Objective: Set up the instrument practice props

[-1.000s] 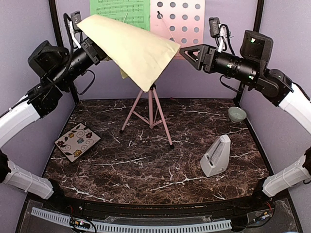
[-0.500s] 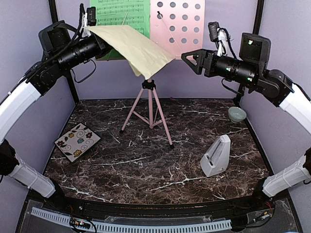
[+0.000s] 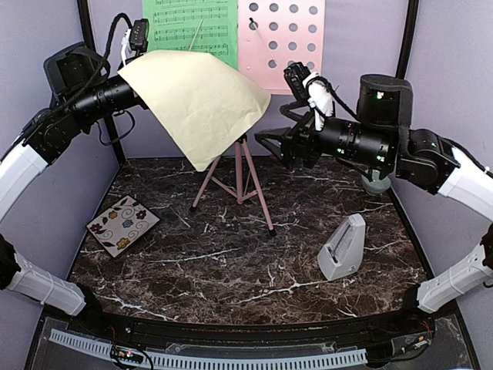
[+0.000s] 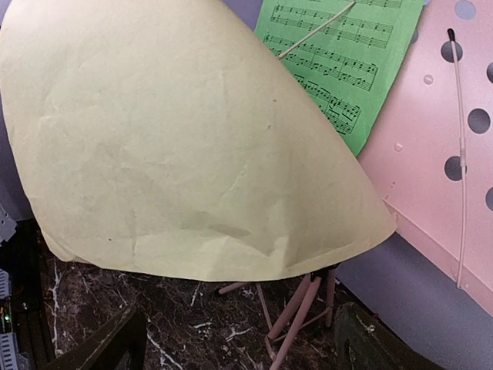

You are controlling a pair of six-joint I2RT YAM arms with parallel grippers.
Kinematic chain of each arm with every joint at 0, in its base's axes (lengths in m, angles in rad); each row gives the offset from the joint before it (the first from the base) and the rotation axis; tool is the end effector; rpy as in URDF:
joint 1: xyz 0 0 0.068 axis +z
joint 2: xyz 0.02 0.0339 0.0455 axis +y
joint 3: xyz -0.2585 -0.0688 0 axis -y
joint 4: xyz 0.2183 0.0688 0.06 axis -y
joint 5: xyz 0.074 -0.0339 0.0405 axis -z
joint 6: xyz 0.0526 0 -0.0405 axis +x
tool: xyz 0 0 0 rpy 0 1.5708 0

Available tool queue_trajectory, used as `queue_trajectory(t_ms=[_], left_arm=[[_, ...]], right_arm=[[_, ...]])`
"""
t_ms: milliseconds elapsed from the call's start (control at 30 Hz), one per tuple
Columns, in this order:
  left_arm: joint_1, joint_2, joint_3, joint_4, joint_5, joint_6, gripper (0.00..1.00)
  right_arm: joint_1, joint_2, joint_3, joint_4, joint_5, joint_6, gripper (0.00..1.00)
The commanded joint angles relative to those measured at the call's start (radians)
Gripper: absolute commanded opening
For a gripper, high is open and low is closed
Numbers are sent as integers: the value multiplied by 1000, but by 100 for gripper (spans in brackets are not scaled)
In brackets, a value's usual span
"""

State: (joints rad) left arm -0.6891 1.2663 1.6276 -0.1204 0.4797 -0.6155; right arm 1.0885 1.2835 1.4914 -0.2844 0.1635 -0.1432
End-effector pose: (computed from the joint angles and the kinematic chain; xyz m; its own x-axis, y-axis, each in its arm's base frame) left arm 0.1719 -0.1730 0.5222 -0.3751 -0.3546 -0.8565 0.8493 0.2388 -0.4708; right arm 0.1344 0.2383 0.4555 0.0789 -0.1528 -0.9851 -0.7957 0.5856 -0.1546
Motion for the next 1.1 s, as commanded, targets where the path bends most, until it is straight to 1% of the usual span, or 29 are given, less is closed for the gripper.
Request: queue_trajectory(t_ms=[0, 133, 267, 367, 467, 533, 633, 733, 833, 933, 1000, 1067], left_arm=[[2, -28, 44, 6, 76, 4, 0], [3, -24, 67, -24, 69, 3, 0], [4, -12, 69, -45, 100, -10, 0], [13, -21, 73, -25, 132, -22, 0], [16, -26, 98, -9, 179, -9, 0], [17, -19, 122, -47, 205, 18, 0], [17, -21, 140, -102, 221, 54, 0], [33, -28, 132, -102, 234, 34, 0], [46, 4, 130, -87, 364, -11, 0], [47, 10, 112, -57, 418, -44, 0], [47, 6, 97, -51, 436, -52, 0], [47, 2, 81, -74, 431, -42, 0]], right_arm=[[61, -4, 13, 90, 128, -176, 86], [104, -10, -10, 138, 201, -252, 88], [119, -2, 0, 186, 241, -272, 88], [125, 6, 12, 195, 244, -286, 87], [128, -6, -14, 190, 244, -302, 87], [129, -28, -53, 196, 246, -296, 87], [128, -45, -63, 174, 223, -283, 86], [129, -52, -67, 132, 196, -277, 85], [128, -51, -70, 141, 210, -283, 87], [128, -24, -34, 154, 228, -303, 87], [128, -14, -15, 176, 237, -313, 83], [128, -7, 25, 189, 240, -290, 74]])
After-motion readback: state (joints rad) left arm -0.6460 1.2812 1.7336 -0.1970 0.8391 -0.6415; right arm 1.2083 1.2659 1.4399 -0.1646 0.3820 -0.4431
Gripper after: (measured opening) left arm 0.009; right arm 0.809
